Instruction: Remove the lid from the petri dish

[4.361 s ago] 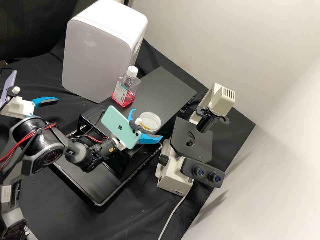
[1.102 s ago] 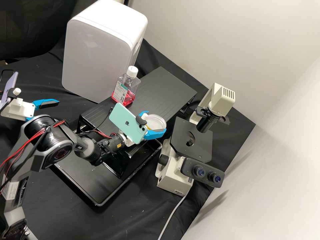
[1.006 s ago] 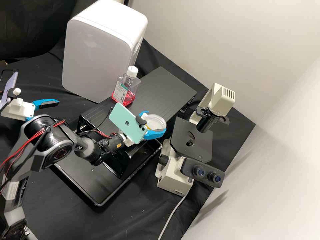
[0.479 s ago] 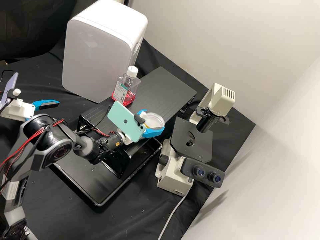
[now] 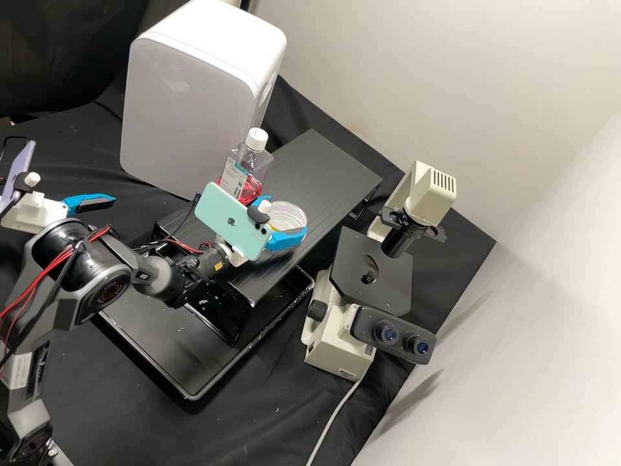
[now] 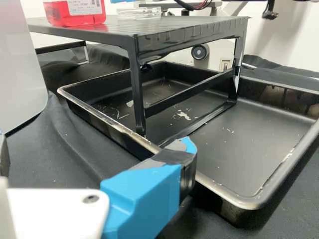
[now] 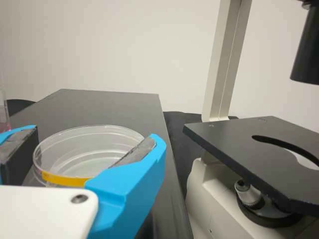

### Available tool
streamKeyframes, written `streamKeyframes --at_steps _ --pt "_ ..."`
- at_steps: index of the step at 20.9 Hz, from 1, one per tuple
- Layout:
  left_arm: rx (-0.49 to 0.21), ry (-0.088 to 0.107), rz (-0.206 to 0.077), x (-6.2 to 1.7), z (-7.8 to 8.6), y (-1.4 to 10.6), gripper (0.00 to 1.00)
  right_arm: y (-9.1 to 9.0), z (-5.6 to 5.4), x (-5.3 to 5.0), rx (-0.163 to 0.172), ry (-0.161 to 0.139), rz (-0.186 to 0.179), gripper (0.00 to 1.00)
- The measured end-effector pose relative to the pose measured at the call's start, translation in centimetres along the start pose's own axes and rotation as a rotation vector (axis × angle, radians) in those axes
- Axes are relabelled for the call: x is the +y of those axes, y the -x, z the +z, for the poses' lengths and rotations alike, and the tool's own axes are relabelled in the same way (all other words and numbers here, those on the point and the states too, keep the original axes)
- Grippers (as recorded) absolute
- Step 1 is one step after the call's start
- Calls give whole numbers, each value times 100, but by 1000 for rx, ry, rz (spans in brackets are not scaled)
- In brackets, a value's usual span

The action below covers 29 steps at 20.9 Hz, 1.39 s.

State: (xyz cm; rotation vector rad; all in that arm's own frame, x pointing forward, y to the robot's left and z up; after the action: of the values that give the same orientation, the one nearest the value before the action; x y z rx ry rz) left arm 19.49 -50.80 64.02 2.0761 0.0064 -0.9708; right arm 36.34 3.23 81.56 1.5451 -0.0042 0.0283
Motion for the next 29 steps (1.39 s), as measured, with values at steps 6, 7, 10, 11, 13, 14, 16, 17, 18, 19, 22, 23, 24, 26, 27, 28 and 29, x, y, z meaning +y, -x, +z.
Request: streamKeyframes --at_steps 6,7,10,11,13,14,16,17,18,19,22,23,24,26,27,28,29 --pt "0 0 0 0 0 0 100 1 -3 4 1 0 1 0" --pt "0 0 0 0 0 0 100 12 3 -3 -2 0 -2 0" --pt "0 0 0 0 0 0 100 73 -16 18 -1 0 -1 0" --pt "0 0 0 0 0 0 100 109 -19 39 -2 0 2 0" --pt "0 0 0 0 0 0 100 185 -31 105 -1 0 19 0" --pt "0 0 0 0 0 0 100 219 -42 156 5 1 36 0" --pt "0 0 0 0 0 0 100 298 -58 209 13 1 57 0" --pt "0 0 0 0 0 0 100 336 -82 240 21 1 67 0" --pt "0 0 0 0 0 0 100 352 -93 252 27 -1 73 0" --pt "0 0 0 0 0 0 100 387 -104 269 36 -5 84 0" --pt "-1 0 0 -1 4 0 100 441 -143 309 56 -5 106 0" --pt "-1 0 0 -1 4 0 100 442 -146 311 58 -5 108 0" --pt "-1 0 0 -1 4 0 100 442 -145 311 58 -5 108 0" --pt "-1 0 0 -1 4 0 100 442 -147 313 59 -5 109 0" --pt "-1 0 0 -1 4 0 100 442 -147 313 60 -5 110 0" --pt "-1 0 0 -1 4 0 100 447 -142 308 58 -5 108 0" --pt "-1 0 0 -1 4 0 100 458 -135 300 57 -5 107 0"
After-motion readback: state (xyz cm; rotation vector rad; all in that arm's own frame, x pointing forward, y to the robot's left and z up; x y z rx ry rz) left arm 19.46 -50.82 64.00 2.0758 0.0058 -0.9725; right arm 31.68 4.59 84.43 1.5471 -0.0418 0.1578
